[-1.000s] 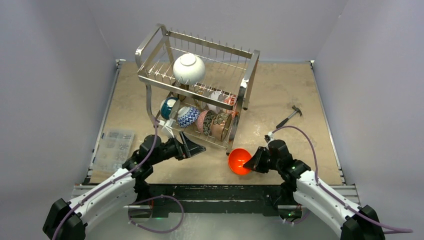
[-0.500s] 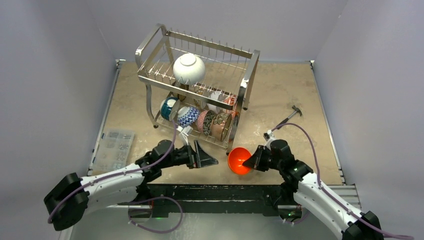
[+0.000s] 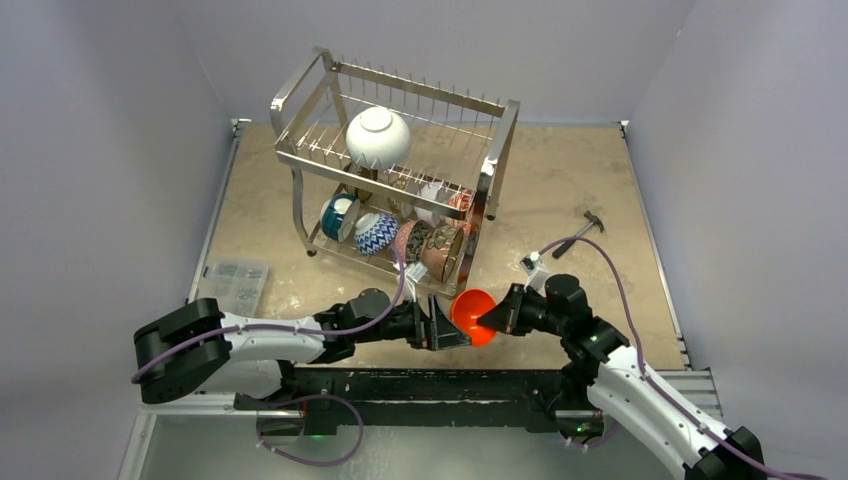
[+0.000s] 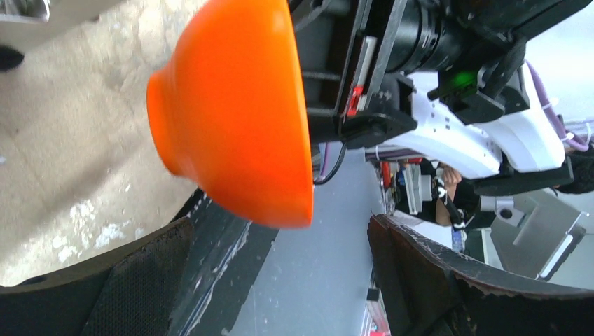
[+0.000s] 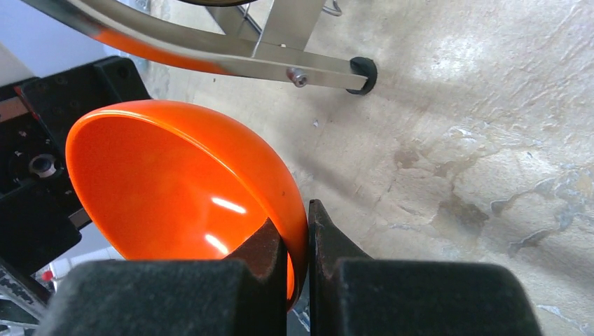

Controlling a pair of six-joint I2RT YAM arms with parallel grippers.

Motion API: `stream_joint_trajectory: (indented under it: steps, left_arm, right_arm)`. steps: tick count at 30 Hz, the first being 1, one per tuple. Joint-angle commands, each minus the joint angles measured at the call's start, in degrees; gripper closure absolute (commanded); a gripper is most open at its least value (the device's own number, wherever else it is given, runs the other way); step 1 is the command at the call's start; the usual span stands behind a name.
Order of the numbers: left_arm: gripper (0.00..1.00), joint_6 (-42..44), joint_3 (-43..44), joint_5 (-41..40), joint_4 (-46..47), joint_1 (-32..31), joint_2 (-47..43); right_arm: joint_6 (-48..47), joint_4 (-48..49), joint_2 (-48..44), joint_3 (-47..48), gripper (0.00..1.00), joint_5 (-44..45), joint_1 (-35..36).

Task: Load the bowls into the dish rack
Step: Turn the bowl upside down on the dish rack.

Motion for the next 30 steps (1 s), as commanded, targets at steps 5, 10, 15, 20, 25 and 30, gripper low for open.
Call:
stream_joint_trajectory:
  steps: [5, 10, 15, 20, 25, 30]
  left_arm:
    - [0.06, 1.66, 2.95, -9.81, 3.66, -0.33, 1.47]
    - [0.08, 1.47, 5.31, -10.37, 6.35, -0.36, 4.75]
    - [0.09, 2.25, 8.5, -8.63, 7.84, -0.62, 8.57]
    - [0.13, 2.13, 10.25, -6.27, 8.95, -0.59, 11.08]
    - [0.19, 1.1, 9.09, -5.69, 9.57, -0.68, 12.02]
    - [0.37, 0.12, 8.08, -5.85, 11.02, -0.72, 11.67]
  right_arm:
    - [-2.6, 4.97, 0.64, 3.17, 1.0, -3.73, -0.11]
    - [-3.07, 5.3, 1.85, 3.63, 1.0, -3.74, -0.06]
    - [-4.19, 5.34, 4.04, 4.69, 1.0, -3.6, -0.1]
    - [-4.4, 5.46, 4.18, 4.92, 1.0, -2.98, -0.05]
    - [-4.2, 5.67, 4.21, 5.73, 1.0, -2.51, -0.07]
    - [-4.74, 5.43, 5.0, 6.24, 1.0, -2.34, -0.11]
